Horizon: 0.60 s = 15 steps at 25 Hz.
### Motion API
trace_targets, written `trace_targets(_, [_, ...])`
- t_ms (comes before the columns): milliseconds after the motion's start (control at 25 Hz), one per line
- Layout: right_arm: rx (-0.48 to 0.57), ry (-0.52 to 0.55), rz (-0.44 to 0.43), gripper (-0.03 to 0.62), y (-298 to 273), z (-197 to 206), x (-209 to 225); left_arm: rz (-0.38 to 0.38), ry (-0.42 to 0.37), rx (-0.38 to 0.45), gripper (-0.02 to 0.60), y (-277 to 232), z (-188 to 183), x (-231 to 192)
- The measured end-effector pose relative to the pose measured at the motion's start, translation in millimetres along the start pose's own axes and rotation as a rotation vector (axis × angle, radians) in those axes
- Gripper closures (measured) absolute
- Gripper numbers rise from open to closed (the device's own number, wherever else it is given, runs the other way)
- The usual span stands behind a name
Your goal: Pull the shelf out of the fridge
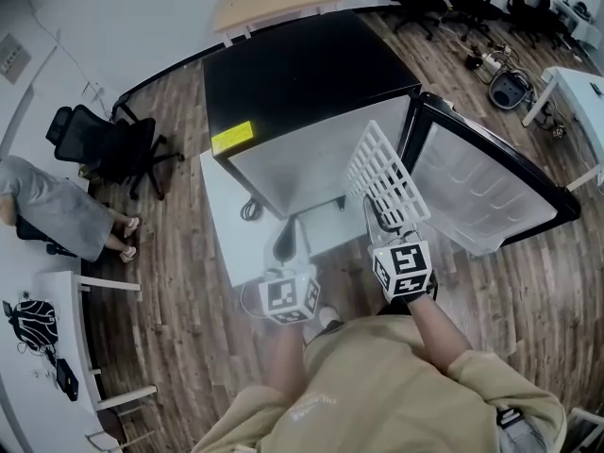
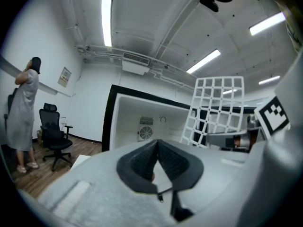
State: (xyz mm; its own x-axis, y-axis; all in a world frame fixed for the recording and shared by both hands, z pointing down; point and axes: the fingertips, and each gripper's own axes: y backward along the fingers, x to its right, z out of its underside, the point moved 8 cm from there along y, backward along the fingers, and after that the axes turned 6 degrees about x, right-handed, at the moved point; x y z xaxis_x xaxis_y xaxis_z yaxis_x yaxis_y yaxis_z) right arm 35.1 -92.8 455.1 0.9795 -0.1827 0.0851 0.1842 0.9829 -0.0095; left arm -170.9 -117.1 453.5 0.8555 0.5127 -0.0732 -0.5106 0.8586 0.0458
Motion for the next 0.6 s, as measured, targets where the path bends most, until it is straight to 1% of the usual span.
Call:
trace_targets(80, [0.006, 0.032, 0.003, 0.565, 2, -4, -1, -0.001, -0.025, -0.002, 0.58, 2, 3, 1])
trace_targets(280, [0.044, 0.086, 0.0, 0.565, 5, -13, -3, 0.002, -0.036, -0.003, 0.58, 4, 3, 6])
trace_targets(600, [0.053, 0.08, -0.021, 0.565, 4, -15, 2, -0.006, -0.031, 0.009, 0.58, 0, 0, 11])
